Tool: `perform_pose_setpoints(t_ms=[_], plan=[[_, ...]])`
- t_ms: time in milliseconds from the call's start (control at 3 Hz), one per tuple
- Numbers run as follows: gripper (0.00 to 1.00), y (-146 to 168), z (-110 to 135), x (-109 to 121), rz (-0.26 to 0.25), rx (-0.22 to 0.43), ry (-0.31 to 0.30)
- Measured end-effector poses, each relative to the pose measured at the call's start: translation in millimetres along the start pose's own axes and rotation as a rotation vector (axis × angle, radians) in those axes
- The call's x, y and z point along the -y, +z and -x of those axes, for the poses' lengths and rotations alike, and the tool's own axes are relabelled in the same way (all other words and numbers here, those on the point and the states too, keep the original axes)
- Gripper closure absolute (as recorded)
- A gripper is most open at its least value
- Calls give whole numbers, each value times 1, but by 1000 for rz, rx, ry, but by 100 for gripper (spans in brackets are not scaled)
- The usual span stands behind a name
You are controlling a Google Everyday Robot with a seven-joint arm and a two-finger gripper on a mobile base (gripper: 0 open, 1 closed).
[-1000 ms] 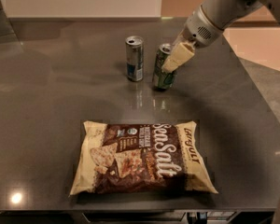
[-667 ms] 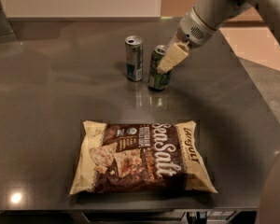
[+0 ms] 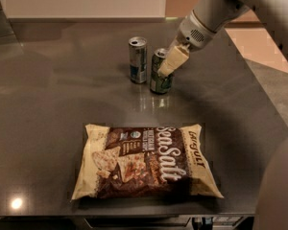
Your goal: Move green can near redbull can
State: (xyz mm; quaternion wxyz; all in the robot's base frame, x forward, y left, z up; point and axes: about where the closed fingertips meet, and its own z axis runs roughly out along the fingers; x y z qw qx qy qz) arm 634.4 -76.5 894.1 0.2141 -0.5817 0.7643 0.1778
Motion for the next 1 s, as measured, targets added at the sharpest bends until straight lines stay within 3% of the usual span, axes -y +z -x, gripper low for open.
perform_pose_setpoints(t_ms=[333, 667, 1000], plan=[[13, 3, 1, 1, 2, 1, -1], [0, 6, 2, 1, 4, 1, -1], [0, 6, 2, 1, 4, 1, -1]])
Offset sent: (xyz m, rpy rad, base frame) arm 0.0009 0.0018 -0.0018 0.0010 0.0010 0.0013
